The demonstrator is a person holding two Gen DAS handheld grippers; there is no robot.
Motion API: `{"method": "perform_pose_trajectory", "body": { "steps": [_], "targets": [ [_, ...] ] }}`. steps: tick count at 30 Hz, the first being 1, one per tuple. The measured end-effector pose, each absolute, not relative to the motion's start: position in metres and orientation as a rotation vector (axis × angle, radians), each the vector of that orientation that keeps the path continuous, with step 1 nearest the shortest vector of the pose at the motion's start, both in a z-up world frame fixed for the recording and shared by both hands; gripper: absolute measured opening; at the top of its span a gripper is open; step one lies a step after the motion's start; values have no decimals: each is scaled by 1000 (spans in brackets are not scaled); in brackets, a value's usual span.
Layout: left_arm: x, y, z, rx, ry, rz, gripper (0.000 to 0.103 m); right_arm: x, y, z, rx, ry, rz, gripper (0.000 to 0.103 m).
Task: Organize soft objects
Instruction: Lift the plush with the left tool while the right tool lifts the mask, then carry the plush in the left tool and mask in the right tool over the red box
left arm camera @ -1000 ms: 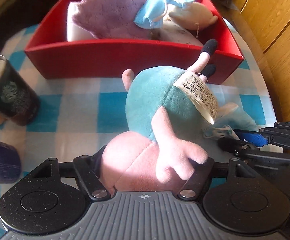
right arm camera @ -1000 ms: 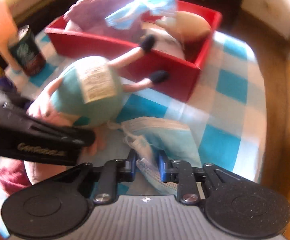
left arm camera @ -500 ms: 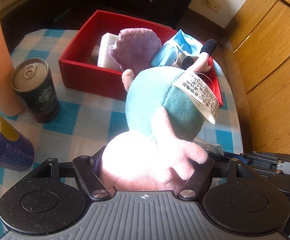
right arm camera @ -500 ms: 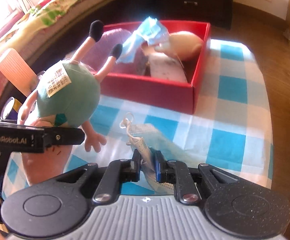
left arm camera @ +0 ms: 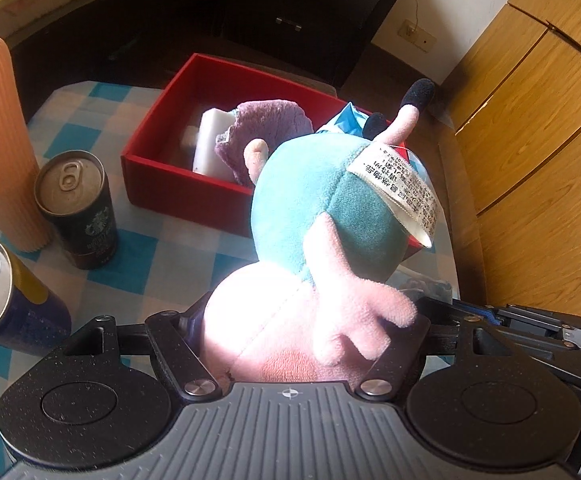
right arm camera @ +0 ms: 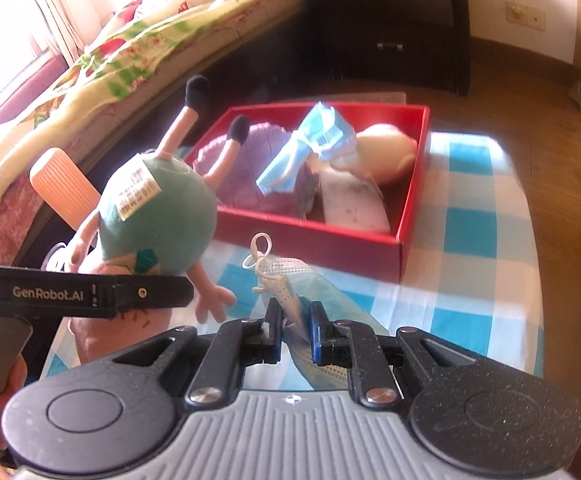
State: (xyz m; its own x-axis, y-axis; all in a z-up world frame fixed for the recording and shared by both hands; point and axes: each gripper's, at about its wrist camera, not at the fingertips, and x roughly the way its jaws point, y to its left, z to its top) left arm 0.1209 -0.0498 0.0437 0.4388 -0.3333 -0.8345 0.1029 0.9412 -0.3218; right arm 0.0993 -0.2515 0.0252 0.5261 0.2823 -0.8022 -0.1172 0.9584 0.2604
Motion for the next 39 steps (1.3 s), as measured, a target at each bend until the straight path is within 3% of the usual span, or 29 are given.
{"method": "perform_pose_trajectory", "body": {
  "steps": [22, 39],
  "targets": [
    [158, -60, 86, -216, 940, -223, 72, 131, -257, 90, 215, 786, 208, 0],
    [219, -68, 78, -219, 926, -181, 73, 190, -273, 80, 215, 774, 149, 0]
  ]
}}
